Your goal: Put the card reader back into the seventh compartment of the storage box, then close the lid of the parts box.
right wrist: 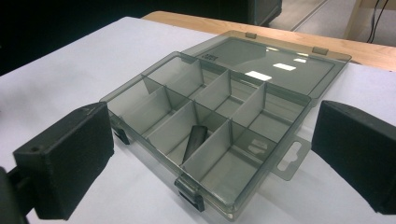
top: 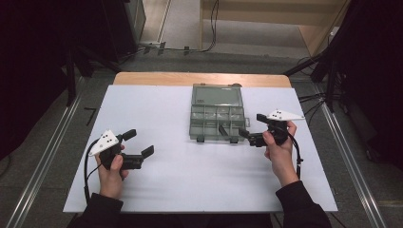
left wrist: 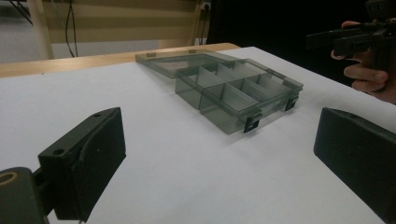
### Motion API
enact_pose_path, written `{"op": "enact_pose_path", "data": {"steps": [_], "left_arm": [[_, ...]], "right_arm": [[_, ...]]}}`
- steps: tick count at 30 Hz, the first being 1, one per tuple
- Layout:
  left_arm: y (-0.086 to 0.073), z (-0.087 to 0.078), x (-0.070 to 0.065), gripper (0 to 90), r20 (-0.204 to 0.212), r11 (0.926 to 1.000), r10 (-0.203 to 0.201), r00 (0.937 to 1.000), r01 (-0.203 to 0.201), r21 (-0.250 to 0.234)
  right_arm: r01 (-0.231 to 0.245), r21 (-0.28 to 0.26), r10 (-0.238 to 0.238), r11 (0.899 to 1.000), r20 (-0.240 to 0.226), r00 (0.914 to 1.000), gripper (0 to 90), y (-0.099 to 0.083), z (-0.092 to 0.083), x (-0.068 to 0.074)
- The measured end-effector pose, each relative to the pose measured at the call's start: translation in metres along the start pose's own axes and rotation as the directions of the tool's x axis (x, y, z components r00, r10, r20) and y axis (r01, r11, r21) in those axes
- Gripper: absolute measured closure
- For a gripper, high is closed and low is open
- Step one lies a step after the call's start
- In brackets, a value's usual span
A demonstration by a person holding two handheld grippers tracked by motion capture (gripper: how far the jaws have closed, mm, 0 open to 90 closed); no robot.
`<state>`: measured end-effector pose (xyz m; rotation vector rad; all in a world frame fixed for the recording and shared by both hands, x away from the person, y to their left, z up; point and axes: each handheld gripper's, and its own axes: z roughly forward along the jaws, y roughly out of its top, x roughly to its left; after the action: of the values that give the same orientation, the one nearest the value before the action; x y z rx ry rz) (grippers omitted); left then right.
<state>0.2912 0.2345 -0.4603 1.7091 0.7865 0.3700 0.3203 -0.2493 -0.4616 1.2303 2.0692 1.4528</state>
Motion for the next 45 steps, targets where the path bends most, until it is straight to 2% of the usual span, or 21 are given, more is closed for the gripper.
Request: {"op": "enact_pose_path", "data": {"steps": [5, 12, 15, 21, 31, 35, 45], "left_arm": [[0.003, 0.01, -0.001, 1.6, 0.001, 1.0, 0.0, 1.0, 0.0, 0.002], [0.01, 0.022, -0.004, 1.6, 0.029, 1.0, -0.002, 0.9996, 0.002, -0.001], [0.013, 0.028, -0.008, 1.6, 0.039, 0.9998, 0.018, 0.9991, -0.019, 0.006], [0.021, 0.04, -0.011, 1.6, 0.058, 0.9997, 0.025, 0.998, -0.025, -0.002], [0.027, 0.063, -0.013, 1.6, 0.081, 0.9999, 0.012, 0.9967, -0.012, 0.0], [0.029, 0.074, -0.011, 1.6, 0.089, 0.9999, 0.013, 0.9959, -0.014, 0.009], [0.037, 0.098, -0.005, 1.8, 0.1, 0.9999, -0.002, 0.995, 0.001, 0.011]], "right_arm": [[0.002, 0.006, -0.002, 1.0, 0.005, 1.0, 0.0, -0.001, -0.001, -0.002], [-0.009, 0.004, 0.009, 1.0, 0.013, 0.9999, 0.0, -0.002, -0.003, -0.006], [-0.008, 0.002, 0.008, 1.0, 0.014, 0.9999, 0.0, -0.002, -0.003, -0.006], [-0.012, 0.0, 0.012, 1.0, 0.029, 0.9995, 0.0, -0.002, -0.001, -0.007], [-0.024, -0.002, 0.024, 1.0, 0.03, 0.9993, 0.0, -0.001, 0.0, -0.01], [-0.027, -0.003, 0.027, 1.0, 0.043, 0.9987, 0.0, 0.003, 0.002, -0.01], [-0.031, 0.007, 0.031, 0.999, 0.031, 0.999, 0.0, 0.012, 0.014, -0.012]]}}
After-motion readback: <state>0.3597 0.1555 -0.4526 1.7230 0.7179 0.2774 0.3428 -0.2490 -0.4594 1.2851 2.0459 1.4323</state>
